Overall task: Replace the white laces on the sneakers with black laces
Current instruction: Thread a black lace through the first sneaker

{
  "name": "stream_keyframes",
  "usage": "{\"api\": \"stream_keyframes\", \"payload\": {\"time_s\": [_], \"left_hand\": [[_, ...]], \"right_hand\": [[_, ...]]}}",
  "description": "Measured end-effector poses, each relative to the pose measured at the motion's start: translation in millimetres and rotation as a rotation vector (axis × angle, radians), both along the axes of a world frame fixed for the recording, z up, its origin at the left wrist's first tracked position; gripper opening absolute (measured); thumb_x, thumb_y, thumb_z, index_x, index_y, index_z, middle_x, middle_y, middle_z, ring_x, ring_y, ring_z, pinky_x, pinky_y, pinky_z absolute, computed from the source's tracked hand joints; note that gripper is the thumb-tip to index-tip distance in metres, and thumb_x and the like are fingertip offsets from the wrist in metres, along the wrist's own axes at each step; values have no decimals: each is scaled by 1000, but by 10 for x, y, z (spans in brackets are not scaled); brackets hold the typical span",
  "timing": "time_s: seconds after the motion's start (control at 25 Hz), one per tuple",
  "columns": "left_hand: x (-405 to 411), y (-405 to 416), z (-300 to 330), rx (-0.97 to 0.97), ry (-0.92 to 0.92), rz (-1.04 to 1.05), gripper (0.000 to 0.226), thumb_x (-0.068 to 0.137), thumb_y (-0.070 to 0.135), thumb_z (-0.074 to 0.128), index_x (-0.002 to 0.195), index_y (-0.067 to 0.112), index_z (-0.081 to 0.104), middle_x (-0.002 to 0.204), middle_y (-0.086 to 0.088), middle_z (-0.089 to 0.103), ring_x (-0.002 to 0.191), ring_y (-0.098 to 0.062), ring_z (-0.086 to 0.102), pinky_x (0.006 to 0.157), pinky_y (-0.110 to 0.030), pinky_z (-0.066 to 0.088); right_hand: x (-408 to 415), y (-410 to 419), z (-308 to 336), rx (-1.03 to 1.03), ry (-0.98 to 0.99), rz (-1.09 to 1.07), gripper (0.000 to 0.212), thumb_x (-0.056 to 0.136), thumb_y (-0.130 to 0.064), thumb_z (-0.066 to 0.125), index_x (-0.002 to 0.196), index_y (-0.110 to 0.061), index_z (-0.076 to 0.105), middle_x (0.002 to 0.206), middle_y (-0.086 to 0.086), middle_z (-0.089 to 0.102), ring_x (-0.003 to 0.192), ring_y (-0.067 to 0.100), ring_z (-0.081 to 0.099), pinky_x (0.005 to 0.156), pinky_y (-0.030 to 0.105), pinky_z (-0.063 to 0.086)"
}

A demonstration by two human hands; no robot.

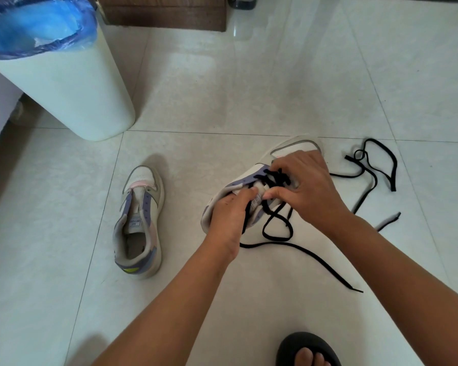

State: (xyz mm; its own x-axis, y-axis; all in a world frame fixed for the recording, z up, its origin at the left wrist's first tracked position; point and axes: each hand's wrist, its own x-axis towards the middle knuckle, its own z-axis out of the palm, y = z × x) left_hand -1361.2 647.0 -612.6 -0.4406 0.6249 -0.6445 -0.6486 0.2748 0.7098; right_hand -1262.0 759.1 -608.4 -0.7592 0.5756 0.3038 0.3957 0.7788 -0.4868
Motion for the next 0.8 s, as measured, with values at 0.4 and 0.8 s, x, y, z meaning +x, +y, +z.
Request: {"api": "stream_keyframes", "payload": {"time_s": [0.4,0.8], "left_hand": [[-76,-60,-32,-59,27,-140,14,90,13,59,77,14,64,78,-7,69,79,-21,66,71,-29,55],[-678,-138,60,-247,385,-681,36,92,33,54,90,2,72,82,-10,72,72,-19,64,71,-29,49]], "right_hand": [[24,2,-35,-195,-96,139,20,73,-37,71,79,-18,73,86,-17,55,98,3,32,88,12,26],[450,1012,-61,-408,-35,-697,35,95,-28,51,93,5,64,81,11,59,81,24,54,68,20,34]]}}
